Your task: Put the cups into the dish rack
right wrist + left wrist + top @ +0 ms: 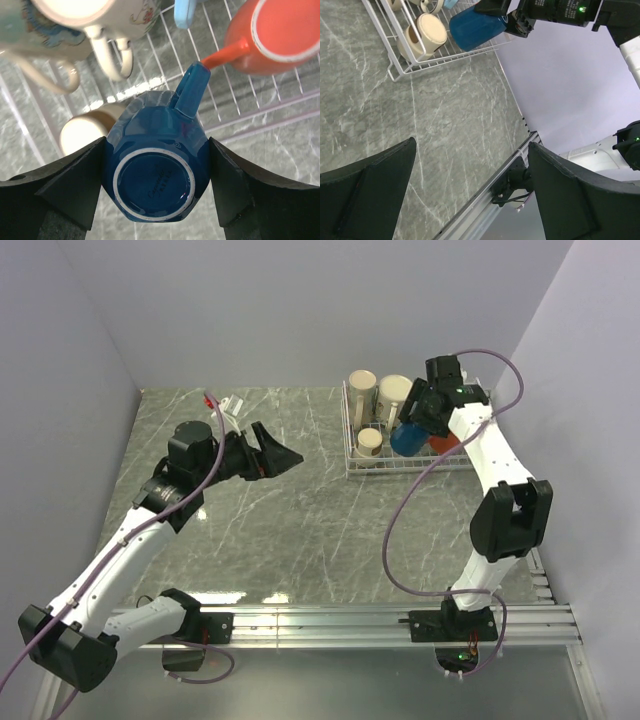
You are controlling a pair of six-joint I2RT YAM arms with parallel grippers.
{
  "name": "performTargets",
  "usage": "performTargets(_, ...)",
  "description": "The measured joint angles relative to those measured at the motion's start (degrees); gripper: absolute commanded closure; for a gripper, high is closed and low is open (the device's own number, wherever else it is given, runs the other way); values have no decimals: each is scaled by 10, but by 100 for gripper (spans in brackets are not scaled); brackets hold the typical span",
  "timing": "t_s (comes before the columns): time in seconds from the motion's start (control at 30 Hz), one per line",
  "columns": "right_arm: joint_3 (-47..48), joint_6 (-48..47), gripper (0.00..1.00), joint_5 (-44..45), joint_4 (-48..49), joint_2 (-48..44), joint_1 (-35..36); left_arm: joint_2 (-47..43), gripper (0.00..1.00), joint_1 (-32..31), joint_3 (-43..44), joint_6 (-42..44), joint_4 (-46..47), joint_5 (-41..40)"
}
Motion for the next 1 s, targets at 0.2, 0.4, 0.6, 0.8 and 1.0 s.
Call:
performTargets(0.2, -14, 0, 100, 13, 28, 33, 2, -12, 2, 1, 1, 0, -27, -15)
performTargets(0.4, -45, 2, 100, 32, 54, 37, 17, -26, 2, 1, 2, 0, -45, -29)
performTargets(0.6, -72, 6, 100, 55, 84, 37, 44, -39, 2, 1, 2, -2, -52, -39)
performTargets(0.8, -93, 10, 100, 82, 106, 38, 54, -41, 2, 1, 2, -2, -52, -41)
performTargets(1.0, -93, 10, 51, 104, 106, 41, 55, -41, 2, 1, 2, -3, -51, -41)
